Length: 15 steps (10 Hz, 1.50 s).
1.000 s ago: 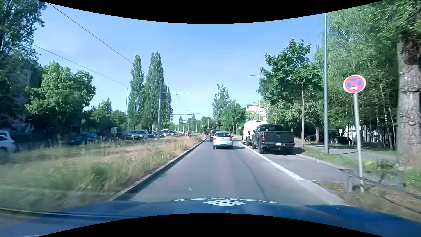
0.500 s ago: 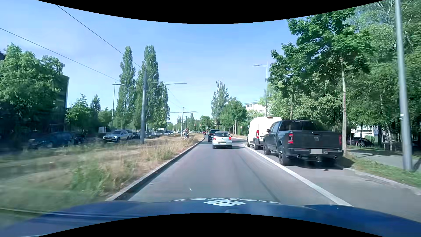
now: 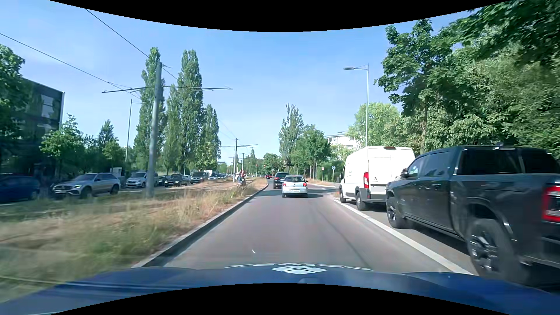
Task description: Follow the waypoints while adhering to traffic rules and regulations
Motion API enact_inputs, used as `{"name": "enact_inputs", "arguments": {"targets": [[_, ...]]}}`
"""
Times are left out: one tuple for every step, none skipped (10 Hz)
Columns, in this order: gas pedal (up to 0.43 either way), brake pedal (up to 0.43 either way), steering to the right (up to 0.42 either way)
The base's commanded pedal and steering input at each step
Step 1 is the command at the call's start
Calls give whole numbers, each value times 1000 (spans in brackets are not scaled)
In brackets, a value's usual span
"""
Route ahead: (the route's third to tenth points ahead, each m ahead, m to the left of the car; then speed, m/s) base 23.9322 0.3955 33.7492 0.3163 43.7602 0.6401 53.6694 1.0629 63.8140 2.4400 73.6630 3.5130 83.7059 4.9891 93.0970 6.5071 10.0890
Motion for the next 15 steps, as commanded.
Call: {"name": "enact_inputs", "arguments": {"targets": [[197, 0, 6], [197, 0, 6], [197, 0, 6], [197, 0, 5], [189, 0, 5], [189, 0, 5], [189, 0, 5], [189, 0, 5], [189, 0, 4], [189, 0, 2], [189, 0, 1], [189, 0, 0], [189, 0, 0], [189, 0, 0], [189, 0, 0]]}}
